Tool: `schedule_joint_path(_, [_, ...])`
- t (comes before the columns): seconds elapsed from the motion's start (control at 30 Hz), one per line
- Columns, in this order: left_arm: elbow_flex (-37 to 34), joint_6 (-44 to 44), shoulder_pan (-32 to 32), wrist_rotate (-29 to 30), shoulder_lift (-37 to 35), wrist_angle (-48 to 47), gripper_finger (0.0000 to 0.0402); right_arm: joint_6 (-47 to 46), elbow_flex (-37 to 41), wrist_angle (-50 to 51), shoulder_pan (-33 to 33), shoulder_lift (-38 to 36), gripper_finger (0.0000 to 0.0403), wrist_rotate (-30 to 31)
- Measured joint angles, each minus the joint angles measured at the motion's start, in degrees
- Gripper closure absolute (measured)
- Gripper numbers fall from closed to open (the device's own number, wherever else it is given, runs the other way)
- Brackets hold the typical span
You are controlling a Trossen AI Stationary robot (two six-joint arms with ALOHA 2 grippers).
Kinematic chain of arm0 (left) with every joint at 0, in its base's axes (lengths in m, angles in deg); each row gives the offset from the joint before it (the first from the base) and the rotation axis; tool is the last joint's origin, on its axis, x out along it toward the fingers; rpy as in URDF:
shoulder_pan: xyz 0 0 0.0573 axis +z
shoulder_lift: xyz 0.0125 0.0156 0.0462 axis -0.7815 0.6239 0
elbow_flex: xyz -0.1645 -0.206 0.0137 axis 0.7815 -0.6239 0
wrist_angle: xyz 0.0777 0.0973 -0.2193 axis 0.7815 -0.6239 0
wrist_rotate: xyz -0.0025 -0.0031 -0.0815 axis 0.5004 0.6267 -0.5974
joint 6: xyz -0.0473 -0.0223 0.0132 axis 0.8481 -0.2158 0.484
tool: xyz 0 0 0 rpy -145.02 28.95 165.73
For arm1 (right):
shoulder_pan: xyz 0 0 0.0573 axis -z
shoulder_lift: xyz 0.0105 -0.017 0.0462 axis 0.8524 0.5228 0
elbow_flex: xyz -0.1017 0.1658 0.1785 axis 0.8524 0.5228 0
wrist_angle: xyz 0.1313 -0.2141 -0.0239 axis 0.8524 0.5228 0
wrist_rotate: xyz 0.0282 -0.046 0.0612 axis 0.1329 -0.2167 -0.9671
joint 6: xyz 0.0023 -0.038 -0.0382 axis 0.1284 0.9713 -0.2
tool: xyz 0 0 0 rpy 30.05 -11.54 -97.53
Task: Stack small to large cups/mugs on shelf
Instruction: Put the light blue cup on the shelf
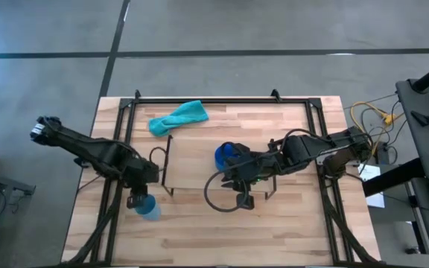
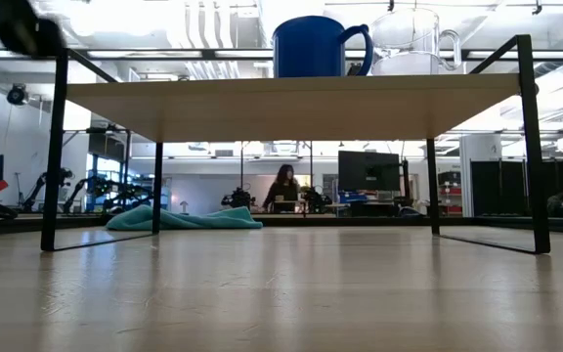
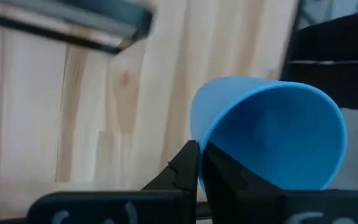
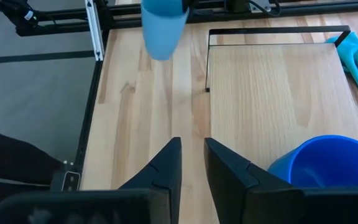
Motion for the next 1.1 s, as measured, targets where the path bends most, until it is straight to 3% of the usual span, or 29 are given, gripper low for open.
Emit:
schedule_joint_path(0.13, [9.4,0.0,0.0,0.7,0.5,-6.3,0.0401,0.0,0.0,0.0,0.0,0.0,0.0339,0.0])
schedule_joint_path(0.43, [29.9,-0.2,0.1,17.0,7.6,-19.8,0.0401,0.0,0.0,0.0,0.0,0.0,0.0339,0.0])
schedule_joint_path(0.6, [38.4,-5.1,1.6,19.5,14.4,-22.7,0.0401,0.0,0.0,0.0,0.0,0.0,0.0338,0.0])
schedule_joint_path(0.83, [46.3,-10.9,7.5,22.9,21.4,-22.9,0.0401,-2.5,0.0,-0.1,-0.1,0.0,0.0337,0.0])
schedule_joint_path(1.1, [48.4,-15.6,18.1,24.4,22.1,-23.0,0.0401,-6.2,0.0,-0.1,-0.2,0.0,0.0339,0.0])
